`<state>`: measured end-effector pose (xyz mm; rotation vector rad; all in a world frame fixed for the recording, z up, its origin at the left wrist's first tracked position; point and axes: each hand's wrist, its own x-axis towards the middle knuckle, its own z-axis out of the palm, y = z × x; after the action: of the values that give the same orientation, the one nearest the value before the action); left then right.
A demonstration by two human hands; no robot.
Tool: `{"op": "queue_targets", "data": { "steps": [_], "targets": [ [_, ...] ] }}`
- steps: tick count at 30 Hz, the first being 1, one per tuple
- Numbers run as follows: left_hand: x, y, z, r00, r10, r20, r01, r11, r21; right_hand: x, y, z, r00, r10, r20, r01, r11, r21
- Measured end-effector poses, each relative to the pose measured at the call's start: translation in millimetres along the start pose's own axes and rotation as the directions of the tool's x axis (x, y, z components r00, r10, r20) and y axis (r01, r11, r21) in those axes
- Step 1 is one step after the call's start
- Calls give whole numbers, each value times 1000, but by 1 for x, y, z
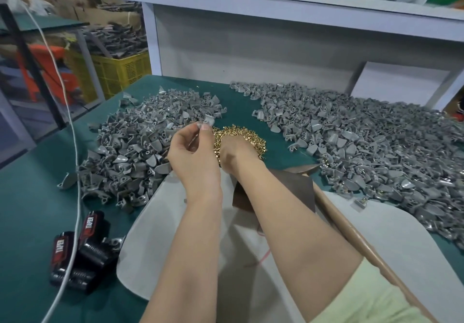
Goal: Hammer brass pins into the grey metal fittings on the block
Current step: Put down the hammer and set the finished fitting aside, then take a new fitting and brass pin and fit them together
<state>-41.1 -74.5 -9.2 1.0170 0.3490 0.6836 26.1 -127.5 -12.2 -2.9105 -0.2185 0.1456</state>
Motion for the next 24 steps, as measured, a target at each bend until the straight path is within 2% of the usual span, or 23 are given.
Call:
{"op": "queue_targets", "data": {
  "steps": [6,9,12,14,16,18,21,22,24],
  "targets": [
    [1,-3,1,998,-48,28,48,999,-2,3,0,0,1000,3,-17,-3,1000,-27],
    [1,-2,1,997,-43,72,42,999,12,5,10,-8,991,31,-127,-24,998,57],
    [-3,-3,3,974,28,226,-67,983,169,-5,39,-29,962,91,-256,5,936,351],
    [-9,-5,5,919,48,392,-179,935,307,-27,64,-46,959,127,-253,64,774,629],
    [-18,-9,8,833,2,554,-304,838,453,-55,87,-57,962,131,-239,115,601,791],
    [-26,-13,10,745,-94,661,-435,683,587,-81,102,-56,965,142,-219,119,506,854],
    [-37,-16,13,696,-190,693,-603,370,707,-101,113,-40,962,177,-206,94,494,864],
    [-39,-16,13,699,-187,690,-627,305,717,-104,114,-35,961,181,-208,96,489,867],
    [-39,-15,13,707,-174,686,-630,285,722,-105,113,-27,958,173,-228,110,513,852]
  ]
}}
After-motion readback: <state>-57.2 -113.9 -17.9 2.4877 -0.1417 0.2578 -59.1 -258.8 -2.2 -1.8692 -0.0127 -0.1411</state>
